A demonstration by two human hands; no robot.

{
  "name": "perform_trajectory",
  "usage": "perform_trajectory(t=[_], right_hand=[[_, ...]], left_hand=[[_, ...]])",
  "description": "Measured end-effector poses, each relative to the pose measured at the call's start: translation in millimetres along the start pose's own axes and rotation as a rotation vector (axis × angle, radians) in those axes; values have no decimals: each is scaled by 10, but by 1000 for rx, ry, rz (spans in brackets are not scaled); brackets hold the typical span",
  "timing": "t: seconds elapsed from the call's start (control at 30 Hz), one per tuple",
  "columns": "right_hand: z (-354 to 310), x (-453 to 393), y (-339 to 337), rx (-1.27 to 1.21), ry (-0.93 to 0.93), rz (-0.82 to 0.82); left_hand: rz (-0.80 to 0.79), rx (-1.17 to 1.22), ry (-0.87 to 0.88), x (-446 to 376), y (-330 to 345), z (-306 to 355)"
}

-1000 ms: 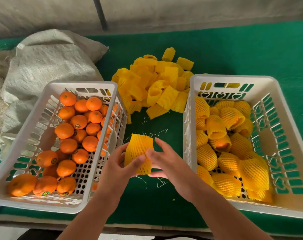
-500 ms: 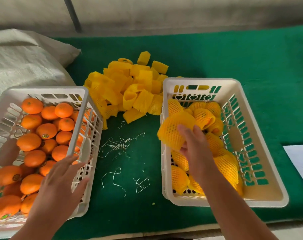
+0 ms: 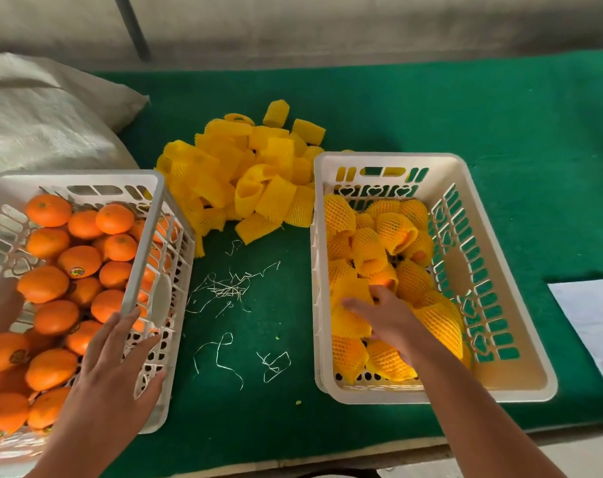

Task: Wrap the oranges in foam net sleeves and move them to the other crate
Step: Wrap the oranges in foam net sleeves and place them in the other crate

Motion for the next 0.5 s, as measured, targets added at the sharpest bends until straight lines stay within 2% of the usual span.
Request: perform_trajectory(t=[0.1,0.33,0.5], right_hand=[[-9,-50,76,151,10,31],[139,49,-305,23,-33,112],[-52,286,-282,194,-202,229]], left_hand=[[6,-4,13,6,6,-5],[38,38,34,41,13,-17],[28,67,19,74,-19,15]])
Point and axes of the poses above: each hand's wrist, its own x-axis away from the middle knuckle, its own y-axis out of the palm, z = x × y, the point moved 5 cm from there along -x, towards the middle knuckle, and after that the axes turned 12 degrees about -z, right-handed, at the moved point
